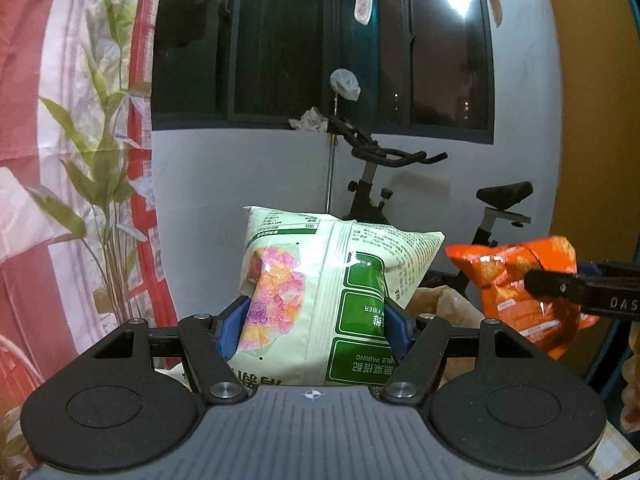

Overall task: Organize snacks
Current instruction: 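Carry both bags over the box and open both tools to drop them, then move both tools back from the box toward the snack pile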

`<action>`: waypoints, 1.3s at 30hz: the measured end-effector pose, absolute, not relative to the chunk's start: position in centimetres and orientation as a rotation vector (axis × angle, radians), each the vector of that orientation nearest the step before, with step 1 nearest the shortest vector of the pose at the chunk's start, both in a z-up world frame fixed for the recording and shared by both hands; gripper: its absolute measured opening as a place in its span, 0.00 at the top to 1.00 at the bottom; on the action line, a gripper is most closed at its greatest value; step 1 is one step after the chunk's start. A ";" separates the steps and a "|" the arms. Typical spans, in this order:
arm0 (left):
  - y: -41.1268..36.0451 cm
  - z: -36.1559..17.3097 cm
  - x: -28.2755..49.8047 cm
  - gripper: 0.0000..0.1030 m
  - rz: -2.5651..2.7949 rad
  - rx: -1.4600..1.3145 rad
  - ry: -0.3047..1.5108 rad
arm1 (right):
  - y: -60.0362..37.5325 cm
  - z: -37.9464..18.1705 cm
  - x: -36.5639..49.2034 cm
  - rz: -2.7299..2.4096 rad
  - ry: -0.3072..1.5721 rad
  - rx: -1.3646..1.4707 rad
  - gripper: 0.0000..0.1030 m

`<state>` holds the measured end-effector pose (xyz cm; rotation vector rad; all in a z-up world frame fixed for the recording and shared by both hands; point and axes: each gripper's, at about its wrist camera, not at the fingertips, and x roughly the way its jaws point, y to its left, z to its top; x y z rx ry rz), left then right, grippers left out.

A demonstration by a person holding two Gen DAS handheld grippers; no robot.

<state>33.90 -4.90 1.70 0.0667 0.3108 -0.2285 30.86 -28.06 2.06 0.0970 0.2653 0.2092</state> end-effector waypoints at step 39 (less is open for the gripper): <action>-7.0 -2.7 45.3 0.17 -0.252 0.086 0.448 | -27.7 -5.0 42.1 0.191 0.411 0.115 0.42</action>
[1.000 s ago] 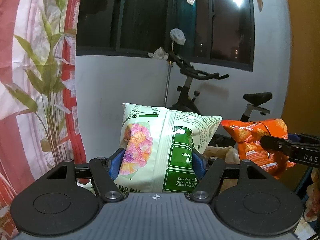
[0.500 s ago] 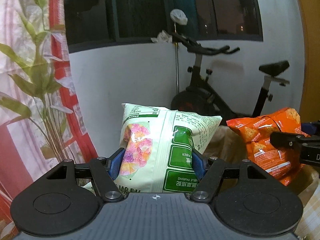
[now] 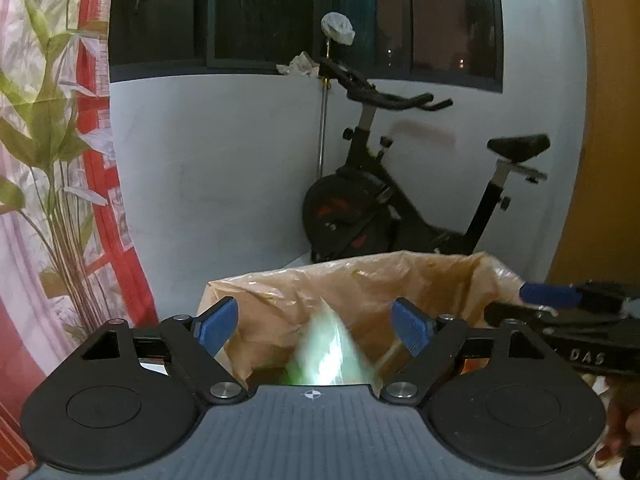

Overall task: Organize snacks
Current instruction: 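Move both tools back from the box toward the snack pile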

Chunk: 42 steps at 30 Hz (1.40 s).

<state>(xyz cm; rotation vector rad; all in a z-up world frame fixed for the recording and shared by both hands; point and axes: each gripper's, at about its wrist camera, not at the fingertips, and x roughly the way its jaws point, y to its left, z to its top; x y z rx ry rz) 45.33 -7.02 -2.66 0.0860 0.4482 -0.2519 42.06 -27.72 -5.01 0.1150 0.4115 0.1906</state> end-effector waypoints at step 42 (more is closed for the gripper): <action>5.9 -9.6 24.1 0.19 -0.005 -0.224 0.537 | -25.1 -10.6 21.6 0.142 0.488 0.116 0.37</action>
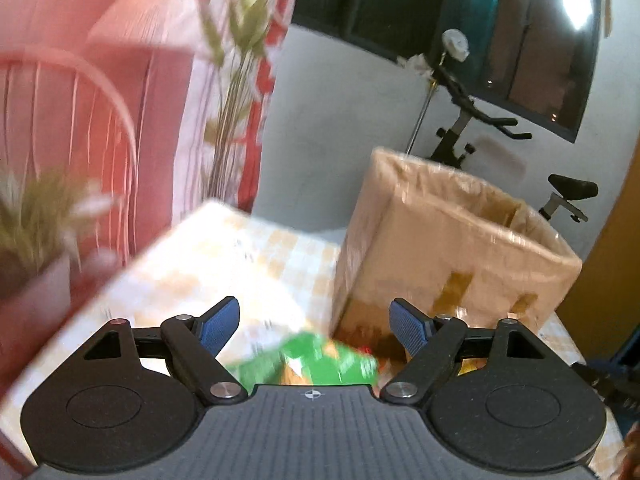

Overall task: Organize snacks
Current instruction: 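Move both tools back from the box toward the snack pile, then grasp the orange-labelled bar with the right tool while the left tool grasps the red pouch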

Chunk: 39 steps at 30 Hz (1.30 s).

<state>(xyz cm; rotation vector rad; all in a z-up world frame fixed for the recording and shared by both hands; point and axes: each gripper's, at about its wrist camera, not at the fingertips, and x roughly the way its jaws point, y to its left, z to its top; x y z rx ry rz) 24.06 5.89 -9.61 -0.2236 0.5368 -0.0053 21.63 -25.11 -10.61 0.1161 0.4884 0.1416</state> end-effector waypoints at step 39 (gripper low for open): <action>1.6 -16.7 22.3 0.21 -0.102 -0.135 0.725 | -22.1 -20.2 23.1 0.318 0.953 0.079 0.25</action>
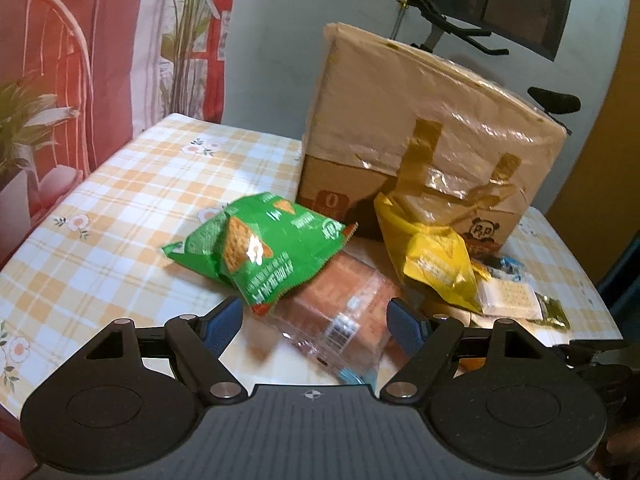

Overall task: Organize snacks
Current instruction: 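Grasp the orange-labelled bar with the right tool while the left tool grasps the red pouch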

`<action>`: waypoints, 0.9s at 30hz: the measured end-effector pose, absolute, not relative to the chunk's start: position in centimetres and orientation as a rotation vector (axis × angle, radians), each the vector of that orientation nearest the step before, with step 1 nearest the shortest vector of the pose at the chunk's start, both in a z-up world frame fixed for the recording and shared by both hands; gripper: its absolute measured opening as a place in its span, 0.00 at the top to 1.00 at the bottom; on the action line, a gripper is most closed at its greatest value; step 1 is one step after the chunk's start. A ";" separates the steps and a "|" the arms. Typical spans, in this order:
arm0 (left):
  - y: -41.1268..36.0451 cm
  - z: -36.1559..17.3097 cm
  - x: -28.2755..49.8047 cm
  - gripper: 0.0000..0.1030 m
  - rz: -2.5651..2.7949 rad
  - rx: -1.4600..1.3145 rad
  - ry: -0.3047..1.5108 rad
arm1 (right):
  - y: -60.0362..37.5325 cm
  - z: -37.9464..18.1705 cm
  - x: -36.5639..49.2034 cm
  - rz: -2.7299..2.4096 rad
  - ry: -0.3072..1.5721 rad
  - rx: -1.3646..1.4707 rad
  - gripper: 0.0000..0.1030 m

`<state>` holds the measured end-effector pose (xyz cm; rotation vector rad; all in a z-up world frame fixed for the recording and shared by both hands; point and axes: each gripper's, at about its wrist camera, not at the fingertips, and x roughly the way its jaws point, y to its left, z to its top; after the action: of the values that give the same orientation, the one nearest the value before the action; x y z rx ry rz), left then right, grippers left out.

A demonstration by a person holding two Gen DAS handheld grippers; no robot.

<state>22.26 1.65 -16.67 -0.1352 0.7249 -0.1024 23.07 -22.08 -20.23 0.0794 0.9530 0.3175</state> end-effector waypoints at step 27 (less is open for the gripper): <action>-4.2 -18.7 22.4 0.62 -0.387 -0.061 0.789 | -22.9 -21.1 20.4 0.251 0.811 -0.059 0.60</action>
<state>22.38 -4.18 -18.73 -0.0606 0.7887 -0.3872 20.35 -22.87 -21.08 -0.0589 0.8107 0.2509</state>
